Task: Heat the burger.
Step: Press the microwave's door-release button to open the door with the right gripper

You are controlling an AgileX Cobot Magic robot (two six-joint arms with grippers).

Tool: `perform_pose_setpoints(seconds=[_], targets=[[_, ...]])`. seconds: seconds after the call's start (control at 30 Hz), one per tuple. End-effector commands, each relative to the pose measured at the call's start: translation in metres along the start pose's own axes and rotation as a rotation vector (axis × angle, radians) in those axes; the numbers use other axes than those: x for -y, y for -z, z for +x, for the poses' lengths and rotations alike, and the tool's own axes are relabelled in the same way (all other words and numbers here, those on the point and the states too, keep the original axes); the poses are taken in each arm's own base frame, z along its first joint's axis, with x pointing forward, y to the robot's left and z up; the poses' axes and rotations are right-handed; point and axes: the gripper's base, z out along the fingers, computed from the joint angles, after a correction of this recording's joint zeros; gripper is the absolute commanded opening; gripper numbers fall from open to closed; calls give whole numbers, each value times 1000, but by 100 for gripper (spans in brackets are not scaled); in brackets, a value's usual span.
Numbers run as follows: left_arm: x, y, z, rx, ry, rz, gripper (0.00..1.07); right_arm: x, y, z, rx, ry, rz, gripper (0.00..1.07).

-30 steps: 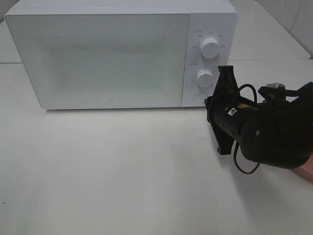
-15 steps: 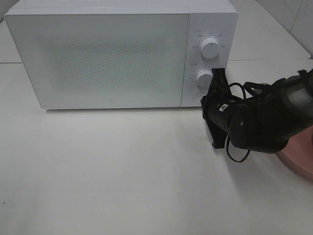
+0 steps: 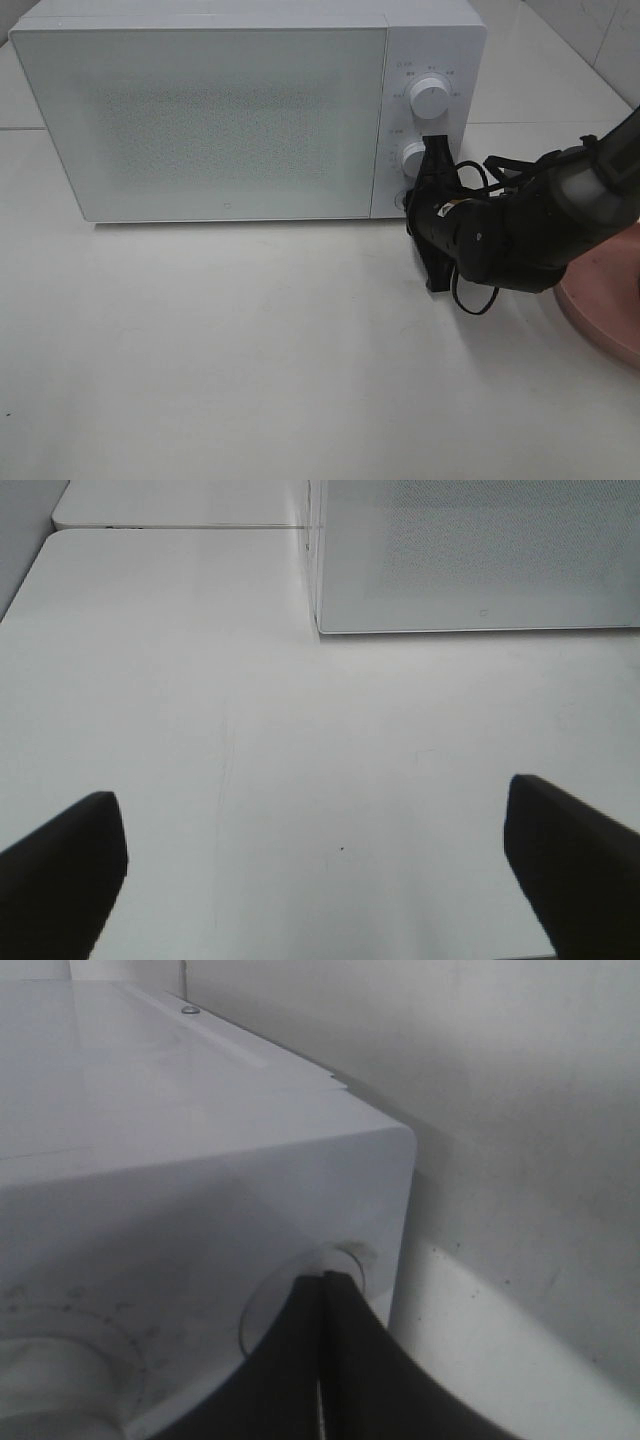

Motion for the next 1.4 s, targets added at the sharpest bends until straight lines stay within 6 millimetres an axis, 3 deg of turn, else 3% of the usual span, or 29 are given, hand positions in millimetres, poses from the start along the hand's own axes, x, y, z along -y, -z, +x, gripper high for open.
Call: perform_pose_setpoints(seconds=[0.03,0.47,1.0,1.4], targets=[[1,2,1,36,-4,11,96,-5,-4,0,4,6,-34,0],[1,2,1,36,-4,11,96,-15,-4,-1,24,-10,-137,0],[1,2,1,36,-4,11,96,-52,-21,0,82,-3,-388,0],[1,2,1,36,-4,11,96,-46,-21,1,68,4,-332,0]])
